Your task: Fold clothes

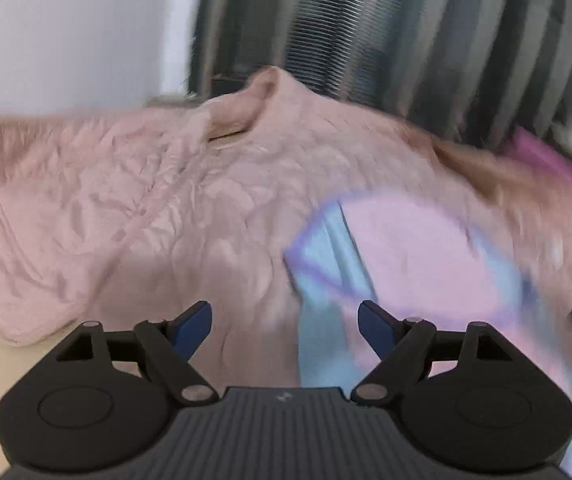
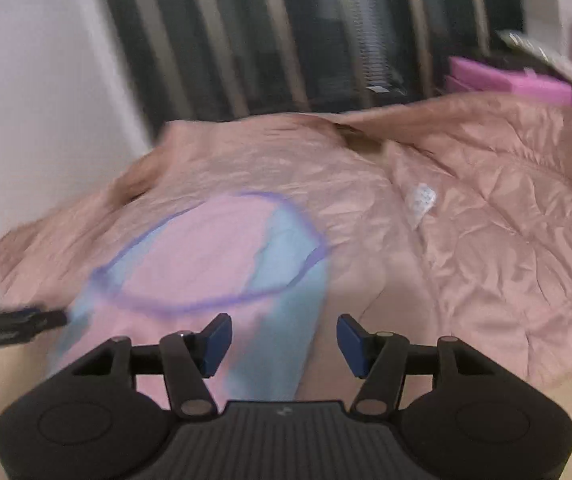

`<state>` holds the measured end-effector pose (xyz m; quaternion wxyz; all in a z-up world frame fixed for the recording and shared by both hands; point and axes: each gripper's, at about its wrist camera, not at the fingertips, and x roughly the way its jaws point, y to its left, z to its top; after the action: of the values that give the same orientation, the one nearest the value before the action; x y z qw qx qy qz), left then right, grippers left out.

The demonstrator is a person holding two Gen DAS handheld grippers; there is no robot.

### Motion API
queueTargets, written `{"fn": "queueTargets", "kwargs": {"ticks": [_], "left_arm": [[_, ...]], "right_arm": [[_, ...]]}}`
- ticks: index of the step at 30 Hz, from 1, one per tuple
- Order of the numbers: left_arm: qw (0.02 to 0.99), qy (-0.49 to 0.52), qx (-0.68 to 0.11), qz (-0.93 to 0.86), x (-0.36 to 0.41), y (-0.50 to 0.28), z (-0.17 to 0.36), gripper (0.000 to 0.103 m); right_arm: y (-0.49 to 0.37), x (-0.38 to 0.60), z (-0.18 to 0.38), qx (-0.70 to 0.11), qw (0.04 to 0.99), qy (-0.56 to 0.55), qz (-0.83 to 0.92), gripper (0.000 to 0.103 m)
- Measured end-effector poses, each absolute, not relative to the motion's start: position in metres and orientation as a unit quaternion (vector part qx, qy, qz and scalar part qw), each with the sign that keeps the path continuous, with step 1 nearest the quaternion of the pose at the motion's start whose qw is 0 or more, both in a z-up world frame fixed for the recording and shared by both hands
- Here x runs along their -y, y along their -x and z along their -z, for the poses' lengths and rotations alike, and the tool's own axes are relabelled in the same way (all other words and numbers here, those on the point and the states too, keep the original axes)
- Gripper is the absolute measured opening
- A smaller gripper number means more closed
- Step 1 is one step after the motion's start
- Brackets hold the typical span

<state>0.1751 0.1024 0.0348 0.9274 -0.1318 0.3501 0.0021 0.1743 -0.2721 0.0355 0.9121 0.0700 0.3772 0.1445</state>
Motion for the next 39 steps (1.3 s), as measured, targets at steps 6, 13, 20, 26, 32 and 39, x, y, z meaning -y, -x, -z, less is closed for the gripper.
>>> {"fn": "queueTargets", "kwargs": {"ticks": [6, 13, 20, 26, 32, 39], "left_arm": [[0.903, 0.169, -0.394, -0.006, -0.104, -0.228, -0.021, 0.035], [0.910, 0.228, -0.345, -0.012, -0.133, -0.201, -0.013, 0.001], [0.936, 0.214, -0.272, -0.061, -0.168, -0.088, -0.038, 0.001], [0.935, 0.218, -0.233, -0.155, -0.198, 0.059, -0.040, 0.001], [0.930, 0.223, -0.191, -0.221, -0.174, 0.155, -0.046, 0.071], [0.933, 0.248, -0.249, -0.070, -0.092, 0.191, -0.037, 0.071]], "right_arm": [[-0.264, 0.269, -0.020, -0.417, 0.895, -0.110, -0.116, 0.044], [-0.282, 0.241, -0.020, -0.404, 0.902, -0.054, -0.144, 0.004], [-0.282, 0.156, -0.024, -0.395, 0.895, 0.023, -0.205, 0.004], [-0.256, 0.026, -0.028, -0.384, 0.855, 0.121, -0.328, 0.004], [-0.192, -0.062, -0.054, -0.346, 0.819, 0.193, -0.415, 0.028], [-0.121, 0.042, -0.118, -0.328, 0.812, 0.176, -0.450, 0.057]]}}
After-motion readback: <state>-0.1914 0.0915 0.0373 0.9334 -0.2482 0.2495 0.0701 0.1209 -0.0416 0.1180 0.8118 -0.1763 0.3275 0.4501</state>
